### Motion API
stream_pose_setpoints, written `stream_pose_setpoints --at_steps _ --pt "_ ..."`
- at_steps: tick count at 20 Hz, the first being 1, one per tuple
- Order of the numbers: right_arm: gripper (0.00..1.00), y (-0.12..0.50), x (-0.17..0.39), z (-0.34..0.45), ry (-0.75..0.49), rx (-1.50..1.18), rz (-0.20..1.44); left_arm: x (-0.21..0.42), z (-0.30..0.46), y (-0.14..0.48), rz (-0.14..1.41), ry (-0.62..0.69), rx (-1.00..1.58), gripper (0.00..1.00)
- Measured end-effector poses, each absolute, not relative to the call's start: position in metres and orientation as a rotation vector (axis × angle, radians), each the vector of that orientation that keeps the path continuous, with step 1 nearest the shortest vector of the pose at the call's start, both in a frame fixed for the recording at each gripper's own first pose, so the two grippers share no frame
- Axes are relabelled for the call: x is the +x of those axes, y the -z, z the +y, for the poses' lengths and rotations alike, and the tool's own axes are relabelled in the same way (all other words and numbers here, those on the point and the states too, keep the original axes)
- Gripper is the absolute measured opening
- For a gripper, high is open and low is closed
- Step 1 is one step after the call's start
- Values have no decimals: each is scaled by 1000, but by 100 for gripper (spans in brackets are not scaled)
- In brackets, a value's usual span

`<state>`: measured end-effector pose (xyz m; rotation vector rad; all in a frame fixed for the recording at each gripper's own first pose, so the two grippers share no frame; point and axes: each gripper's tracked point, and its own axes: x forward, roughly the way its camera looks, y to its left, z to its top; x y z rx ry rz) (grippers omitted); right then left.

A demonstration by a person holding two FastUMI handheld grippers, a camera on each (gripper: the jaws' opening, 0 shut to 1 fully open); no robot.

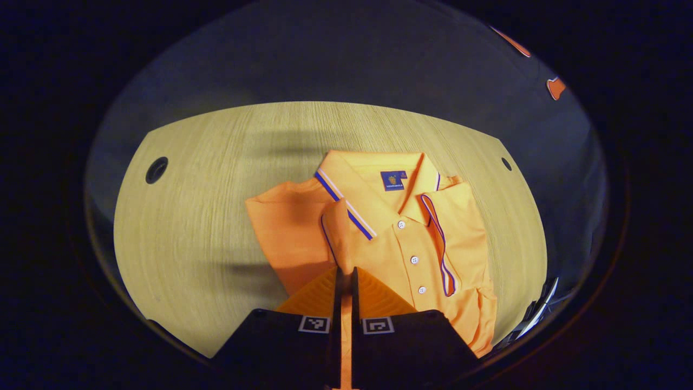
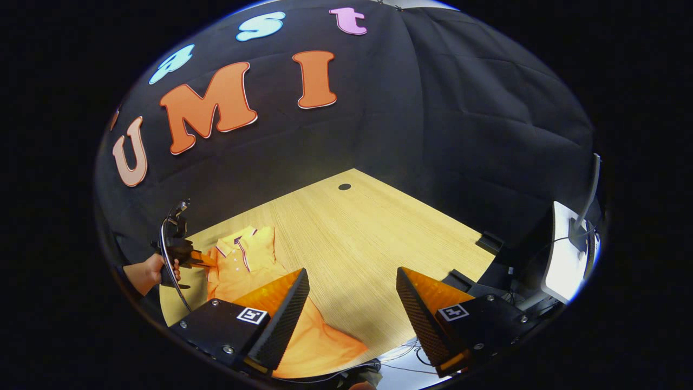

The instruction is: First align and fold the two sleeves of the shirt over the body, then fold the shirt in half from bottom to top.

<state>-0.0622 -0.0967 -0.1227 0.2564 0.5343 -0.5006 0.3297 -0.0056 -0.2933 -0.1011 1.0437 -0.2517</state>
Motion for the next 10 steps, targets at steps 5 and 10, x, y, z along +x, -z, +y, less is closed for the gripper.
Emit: stream_pose_setpoints --at_steps 5,10 --pt "99 128 -75 -89 525 275 552 324 -30 296 1059 332 -160 16" --pt "99 138 -76 -76 506 303 573 303 -46 293 1036 439 -159 62"
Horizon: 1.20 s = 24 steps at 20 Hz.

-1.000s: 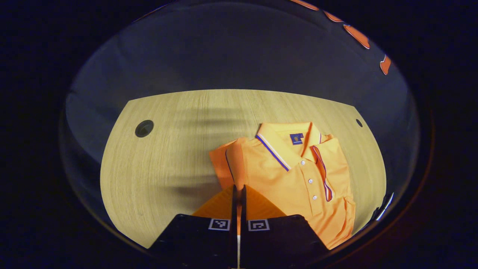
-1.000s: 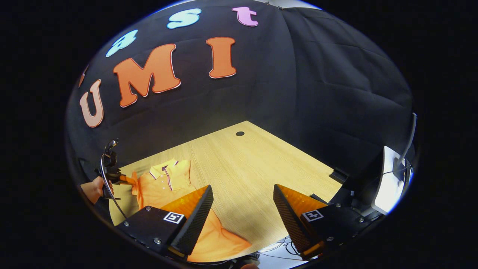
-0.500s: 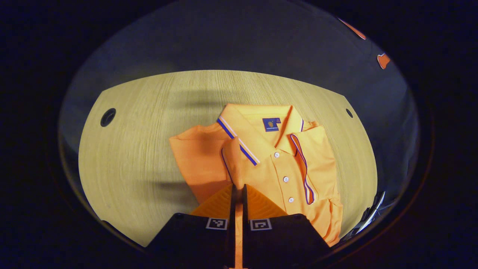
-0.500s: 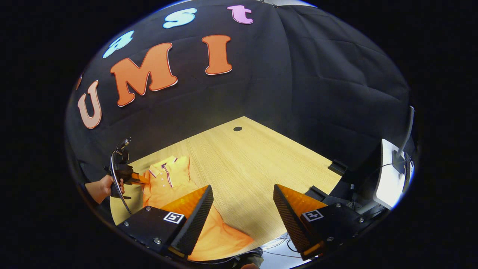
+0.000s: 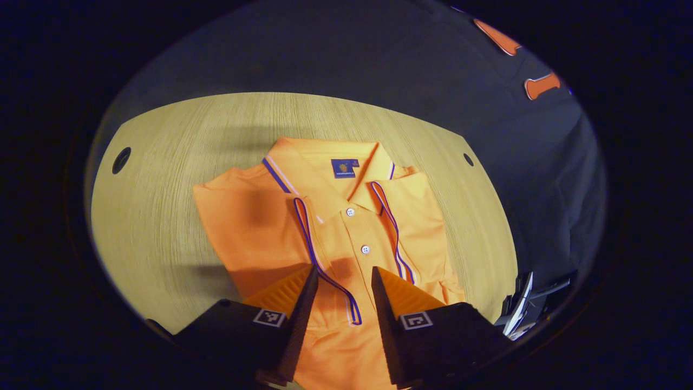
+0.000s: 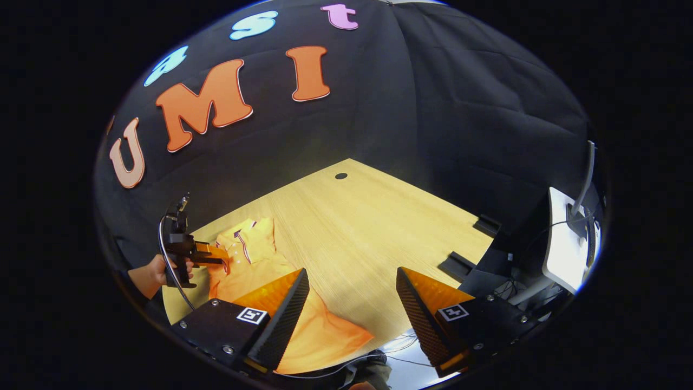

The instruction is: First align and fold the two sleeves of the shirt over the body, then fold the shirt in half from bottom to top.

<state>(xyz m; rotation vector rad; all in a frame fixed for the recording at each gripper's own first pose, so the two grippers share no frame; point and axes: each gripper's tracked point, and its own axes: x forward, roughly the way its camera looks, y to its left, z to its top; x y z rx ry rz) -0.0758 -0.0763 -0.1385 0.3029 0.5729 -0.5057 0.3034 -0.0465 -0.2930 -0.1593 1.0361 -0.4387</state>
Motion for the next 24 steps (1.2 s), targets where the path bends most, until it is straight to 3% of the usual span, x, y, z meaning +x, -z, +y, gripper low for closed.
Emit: stream_pose_setpoints --at_steps 1,3,5,6,15,24 --pt "99 141 -73 -73 490 301 577 296 -46 289 1030 445 -155 63" --pt "99 143 -66 -67 447 294 581 282 -41 282 1002 440 -149 82" --pt "99 146 -59 -66 396 273 588 264 -33 273 969 411 -137 86" --pt "99 148 -60 -65 369 258 593 254 -29 266 945 395 -132 93" --pt "99 199 -55 -55 116 166 696 144 16 204 577 251 -52 94" --pt "99 253 -75 -42 -96 63 798 23 33 252 623 100 -12 96"
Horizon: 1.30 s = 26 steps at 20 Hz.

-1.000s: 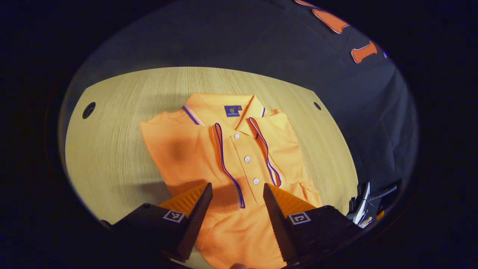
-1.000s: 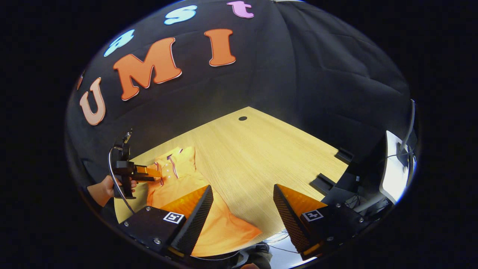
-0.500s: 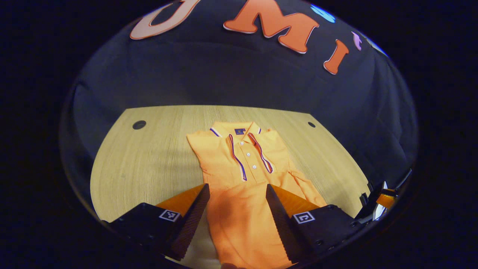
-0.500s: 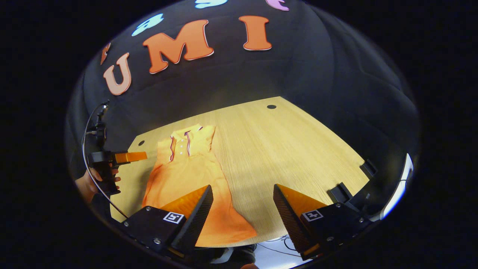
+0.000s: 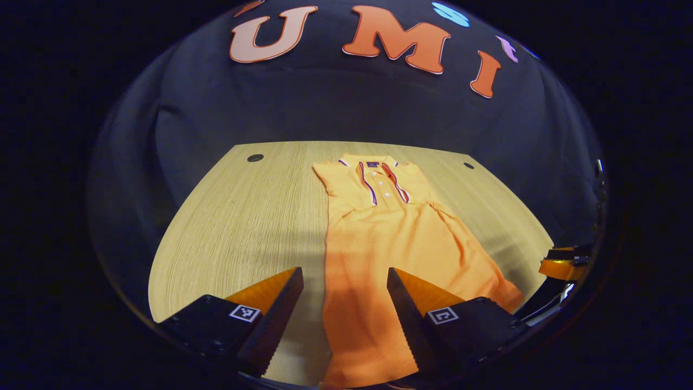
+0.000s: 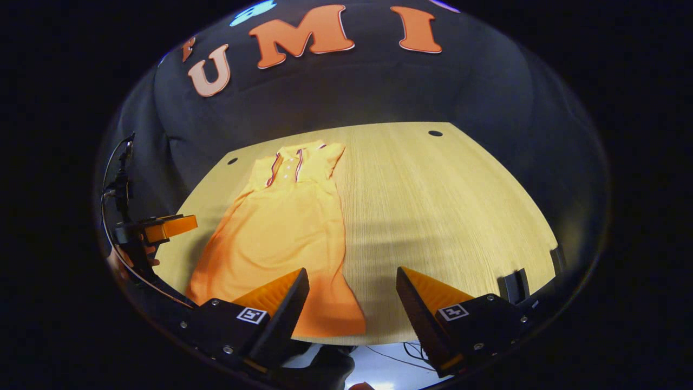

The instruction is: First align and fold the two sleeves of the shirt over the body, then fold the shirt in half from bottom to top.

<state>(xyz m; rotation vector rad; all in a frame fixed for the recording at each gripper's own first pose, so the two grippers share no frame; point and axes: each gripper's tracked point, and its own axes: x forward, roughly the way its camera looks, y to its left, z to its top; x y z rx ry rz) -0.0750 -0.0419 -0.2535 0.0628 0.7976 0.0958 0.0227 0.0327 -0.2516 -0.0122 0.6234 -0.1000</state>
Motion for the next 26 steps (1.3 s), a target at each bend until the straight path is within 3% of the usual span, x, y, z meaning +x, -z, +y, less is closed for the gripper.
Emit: stream_pose_setpoints --at_steps 7,16,26 --pt "99 300 -99 -22 -202 2 894 -41 35 299 714 82 73 98" --pt "98 335 -121 -21 -219 -61 961 -97 44 349 802 54 87 97" --pt "92 341 -119 -18 -207 -117 850 -91 40 351 585 38 52 97"
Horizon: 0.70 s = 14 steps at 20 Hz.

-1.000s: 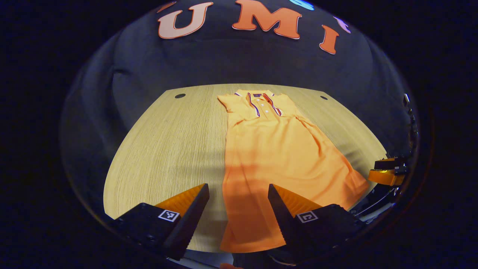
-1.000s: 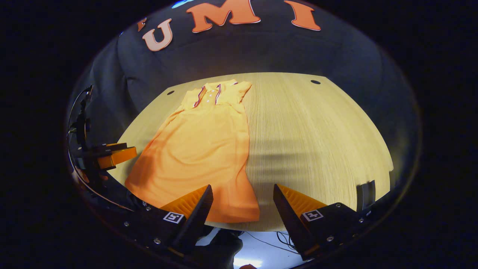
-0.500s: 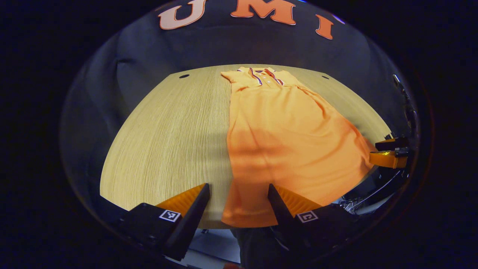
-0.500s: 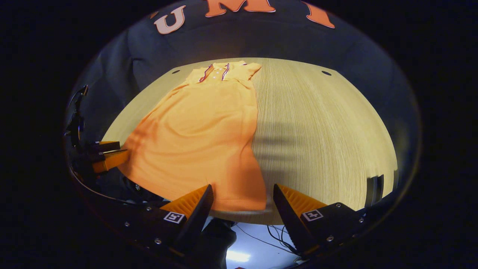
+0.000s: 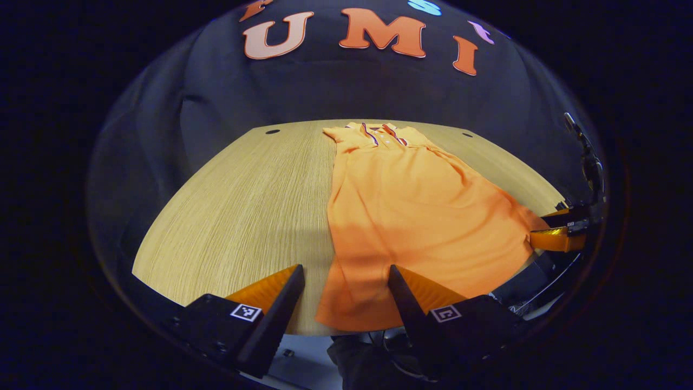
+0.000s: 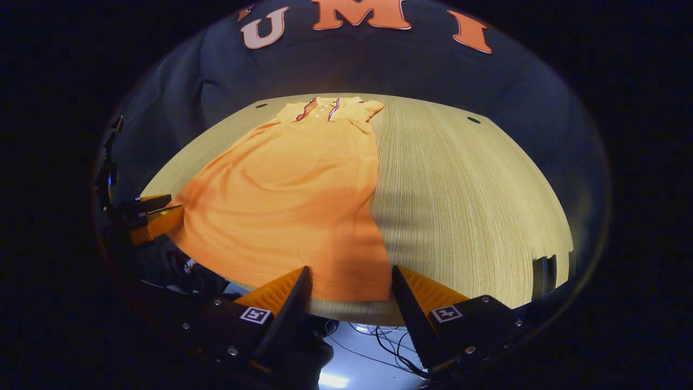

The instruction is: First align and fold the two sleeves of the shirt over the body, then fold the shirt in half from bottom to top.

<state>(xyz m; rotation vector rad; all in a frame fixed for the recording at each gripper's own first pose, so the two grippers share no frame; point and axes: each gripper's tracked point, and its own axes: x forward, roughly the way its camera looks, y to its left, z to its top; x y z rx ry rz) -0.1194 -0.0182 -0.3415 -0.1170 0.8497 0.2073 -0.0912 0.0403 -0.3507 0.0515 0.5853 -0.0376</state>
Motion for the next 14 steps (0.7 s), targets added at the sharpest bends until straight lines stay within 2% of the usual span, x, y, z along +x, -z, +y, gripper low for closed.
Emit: stream_pose_setpoints --at_steps 1,3,4,5,6,9,10,12,14 --pt "90 342 -120 -16 -208 -120 860 -90 40 350 585 34 48 98" --pt "78 341 -119 -11 -200 -117 872 -86 33 347 597 52 43 98" --pt "63 342 -119 -8 -194 -114 876 -84 32 351 603 56 49 74" --pt "58 341 -120 -6 -186 -109 875 -81 31 351 612 63 58 66" --pt "46 342 -118 -4 -178 -108 881 -80 27 351 634 72 53 66" --pt "43 345 -112 -3 -163 -91 905 -75 25 350 684 103 51 65" --pt "22 341 -111 -1 -148 -50 906 -76 26 346 680 92 32 47" --pt "21 342 -109 2 -149 -35 908 -70 24 348 685 69 23 11" --pt "21 341 -109 2 -156 -45 920 -67 18 348 700 80 16 7"
